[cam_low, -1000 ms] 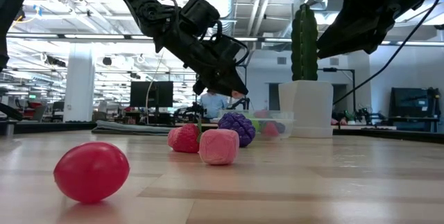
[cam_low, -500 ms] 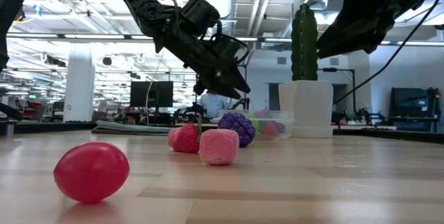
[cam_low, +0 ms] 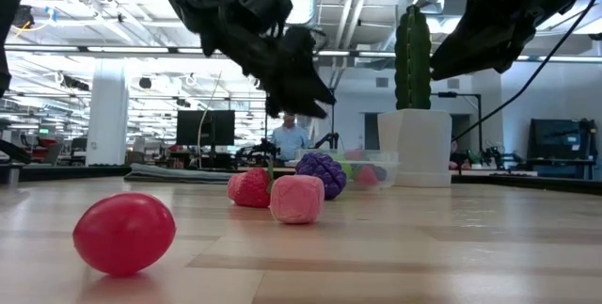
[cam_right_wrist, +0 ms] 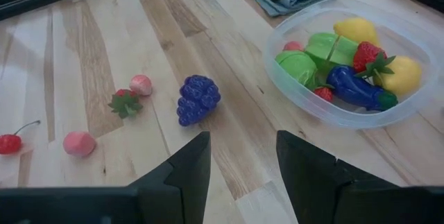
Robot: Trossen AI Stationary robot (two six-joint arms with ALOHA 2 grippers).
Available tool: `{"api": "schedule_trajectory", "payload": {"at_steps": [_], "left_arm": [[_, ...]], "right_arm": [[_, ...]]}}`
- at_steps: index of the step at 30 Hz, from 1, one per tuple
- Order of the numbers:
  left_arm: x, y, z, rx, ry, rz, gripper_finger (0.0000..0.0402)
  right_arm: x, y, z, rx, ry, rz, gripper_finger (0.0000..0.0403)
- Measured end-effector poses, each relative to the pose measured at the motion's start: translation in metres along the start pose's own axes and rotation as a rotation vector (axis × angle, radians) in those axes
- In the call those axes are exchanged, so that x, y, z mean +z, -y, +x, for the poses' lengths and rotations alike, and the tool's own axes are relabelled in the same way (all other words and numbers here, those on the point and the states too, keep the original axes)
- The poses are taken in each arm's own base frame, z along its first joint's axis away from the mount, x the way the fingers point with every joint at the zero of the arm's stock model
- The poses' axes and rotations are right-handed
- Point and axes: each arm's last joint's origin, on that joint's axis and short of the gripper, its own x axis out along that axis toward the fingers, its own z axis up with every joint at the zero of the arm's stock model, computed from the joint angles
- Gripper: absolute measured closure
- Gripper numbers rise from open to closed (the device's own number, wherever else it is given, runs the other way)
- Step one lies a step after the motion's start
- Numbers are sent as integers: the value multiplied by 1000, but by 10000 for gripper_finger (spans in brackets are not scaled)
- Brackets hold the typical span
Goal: Pick and placing Produce into tupperware
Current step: Put the top peach into the transparent bin
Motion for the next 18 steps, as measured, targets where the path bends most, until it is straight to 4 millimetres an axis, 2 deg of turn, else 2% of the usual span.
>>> {"api": "schedule_trajectory", "payload": {"at_steps": [6,10,13,18], "left_arm": [[6,26,-33,-33,-76,121,193],[0,48,-53,-70,-175,207,193],[-7,62,-61,-85,-247,269,193],[-28,82,-61,-139,-358,366,193]], "right_arm": [[-1,1,0,-6,-11,-8,216],[-2,1,0,-9,-16,-12,216],[-2,1,0,-11,-15,-13,216],[0,5,3,-27,-17,-3,216]]}}
